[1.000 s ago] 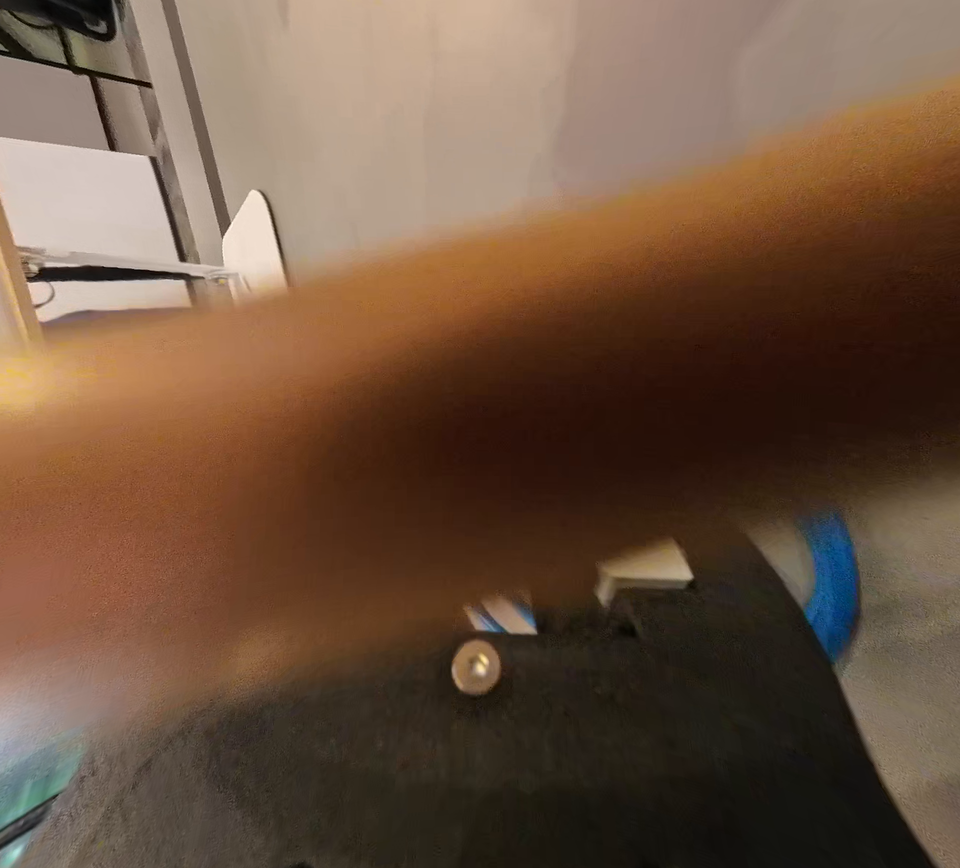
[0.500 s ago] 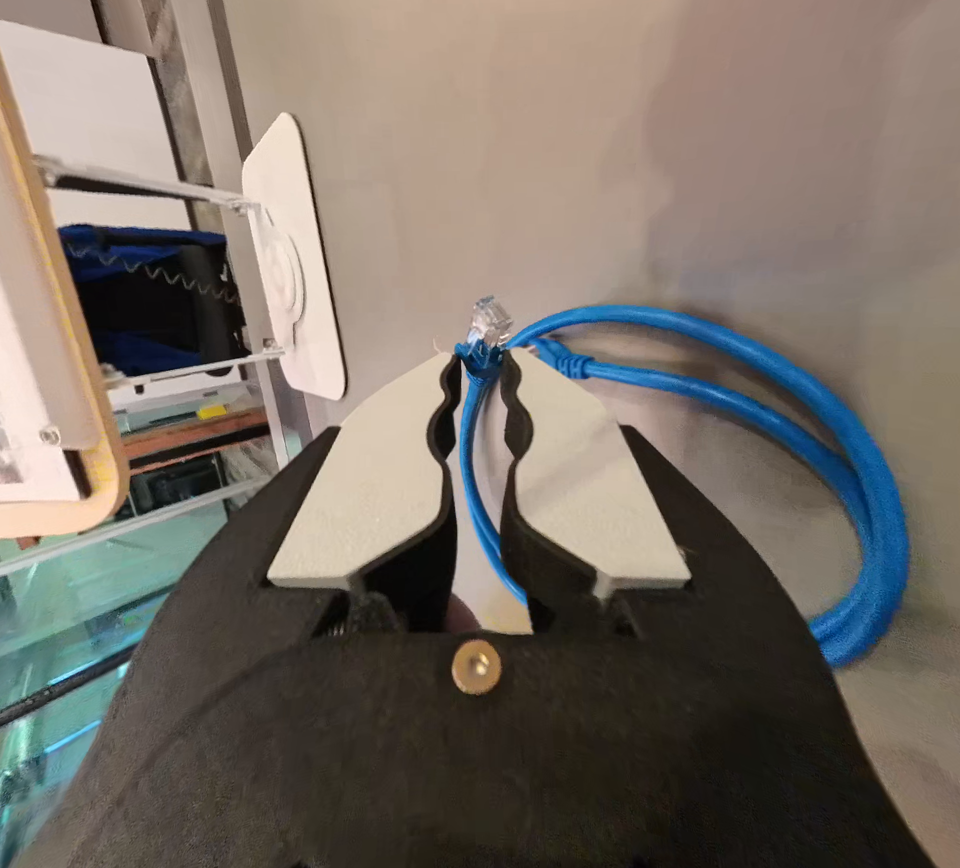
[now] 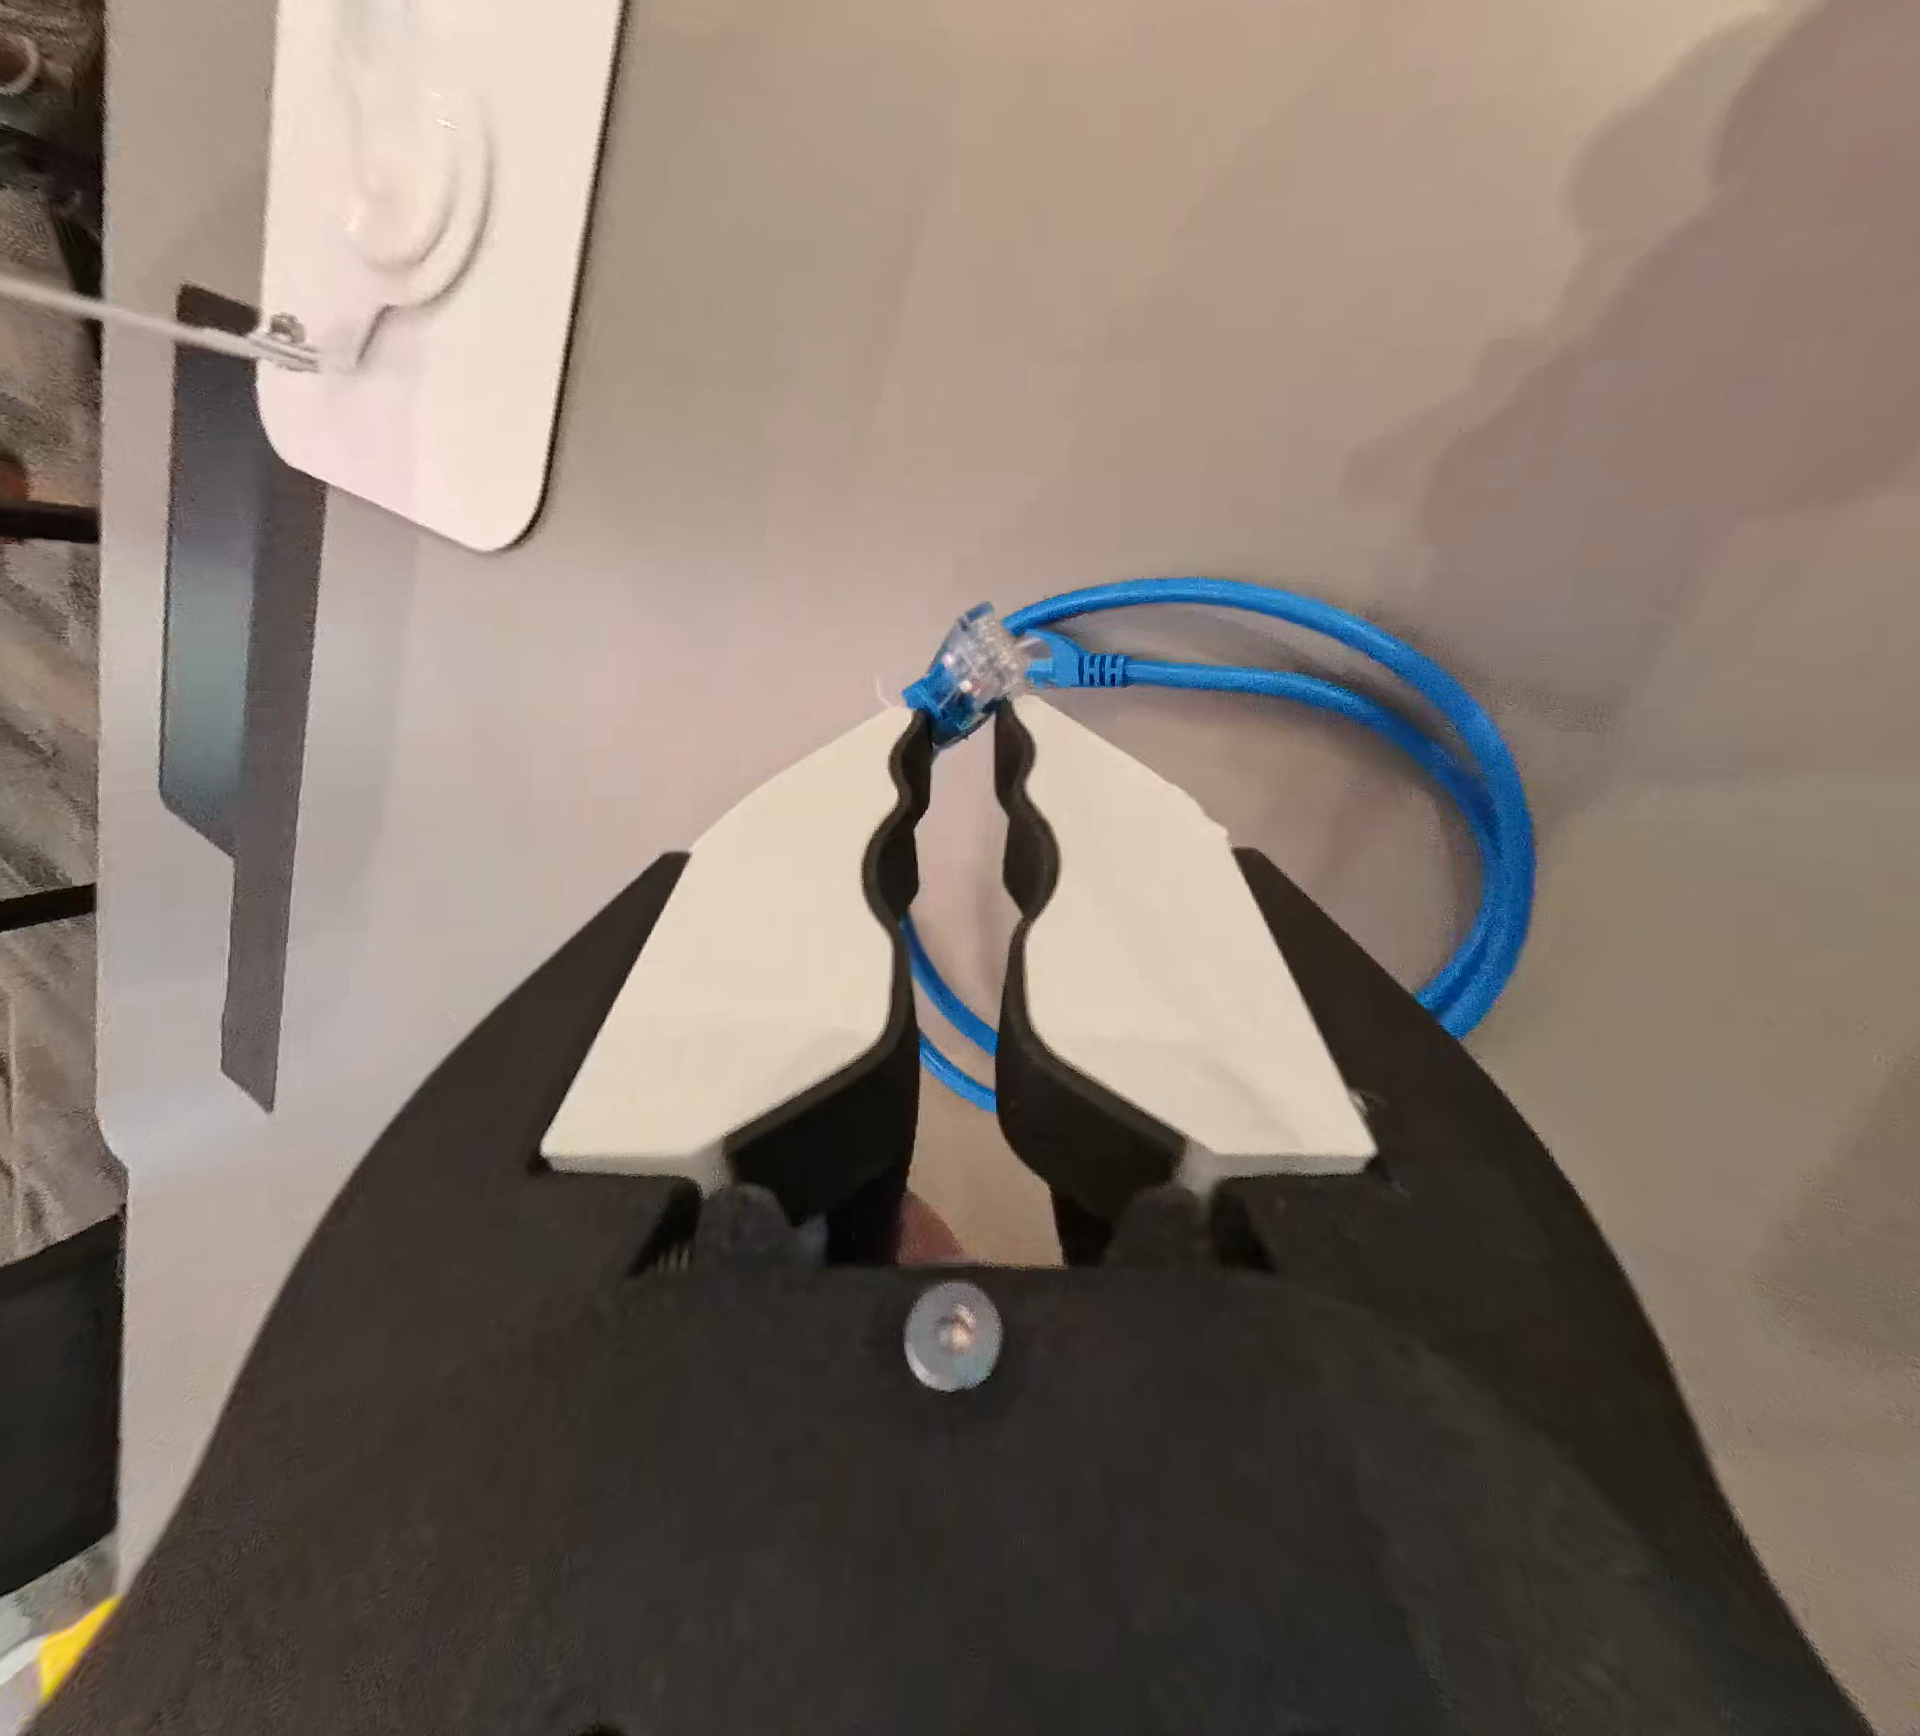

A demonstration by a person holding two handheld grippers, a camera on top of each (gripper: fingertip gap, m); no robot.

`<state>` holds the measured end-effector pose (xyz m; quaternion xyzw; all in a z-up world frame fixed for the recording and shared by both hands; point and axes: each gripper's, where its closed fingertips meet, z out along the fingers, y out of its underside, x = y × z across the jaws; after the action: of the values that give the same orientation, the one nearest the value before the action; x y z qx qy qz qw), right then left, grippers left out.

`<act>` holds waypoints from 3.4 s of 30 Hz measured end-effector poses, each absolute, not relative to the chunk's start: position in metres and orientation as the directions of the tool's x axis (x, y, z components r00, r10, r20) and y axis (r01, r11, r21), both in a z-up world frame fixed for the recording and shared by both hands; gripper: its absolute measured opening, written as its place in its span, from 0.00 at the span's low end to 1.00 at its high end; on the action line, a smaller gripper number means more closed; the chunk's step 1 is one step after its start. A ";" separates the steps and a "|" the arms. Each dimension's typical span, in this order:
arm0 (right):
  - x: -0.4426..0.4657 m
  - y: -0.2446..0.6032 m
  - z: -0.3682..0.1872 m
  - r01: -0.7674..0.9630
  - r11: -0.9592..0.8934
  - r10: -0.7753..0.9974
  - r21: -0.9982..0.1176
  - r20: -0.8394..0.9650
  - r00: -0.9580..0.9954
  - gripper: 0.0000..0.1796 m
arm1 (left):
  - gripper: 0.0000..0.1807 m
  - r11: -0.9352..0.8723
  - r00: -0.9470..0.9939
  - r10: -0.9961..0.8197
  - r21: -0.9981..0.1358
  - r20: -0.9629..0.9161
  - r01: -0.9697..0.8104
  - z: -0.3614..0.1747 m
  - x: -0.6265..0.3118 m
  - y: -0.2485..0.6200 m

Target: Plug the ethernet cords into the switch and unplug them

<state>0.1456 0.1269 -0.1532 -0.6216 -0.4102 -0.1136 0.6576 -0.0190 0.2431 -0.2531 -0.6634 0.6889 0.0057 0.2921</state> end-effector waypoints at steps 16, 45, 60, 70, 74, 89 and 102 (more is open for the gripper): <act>0.148 0.119 -0.154 0.659 0.208 0.366 -0.723 0.682 0.633 0.13 | 0.05 0.385 -0.206 -0.864 -0.338 -0.460 -0.859 -0.311 0.064 0.235; 0.140 0.126 -0.161 0.672 0.195 0.380 -0.715 0.686 0.620 0.12 | 0.11 0.485 -0.241 -0.816 -0.397 -0.525 -0.779 -0.288 0.058 0.245; 0.146 0.125 -0.164 0.664 0.190 0.379 -0.723 0.678 0.630 0.12 | 0.00 0.419 -0.218 -0.874 -0.448 -0.434 -0.790 -0.305 0.077 0.244; 0.145 0.123 -0.162 0.661 0.192 0.379 -0.726 0.676 0.632 0.13 | 0.07 0.401 -0.242 -0.895 -0.435 -0.376 -0.806 -0.315 0.080 0.245; 0.146 0.123 -0.163 0.659 0.190 0.381 -0.727 0.674 0.633 0.12 | 0.07 0.389 -0.239 -0.903 -0.442 -0.358 -0.808 -0.319 0.081 0.247; 0.149 0.140 -0.178 0.736 0.134 0.372 -0.663 0.722 0.583 0.13 | 0.06 0.336 -0.104 -0.893 -0.495 -0.438 -0.801 -0.217 0.033 0.272; 0.145 0.198 -0.187 0.921 0.043 0.273 -0.386 0.892 0.361 0.12 | 0.06 0.383 -0.217 -0.880 -0.361 -0.423 -0.850 -0.114 0.009 0.199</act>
<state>0.1451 0.1979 -0.1872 -0.6234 -0.4790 -0.3000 0.5403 0.0085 0.1987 -0.1136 -0.5549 0.7795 -0.0257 0.2895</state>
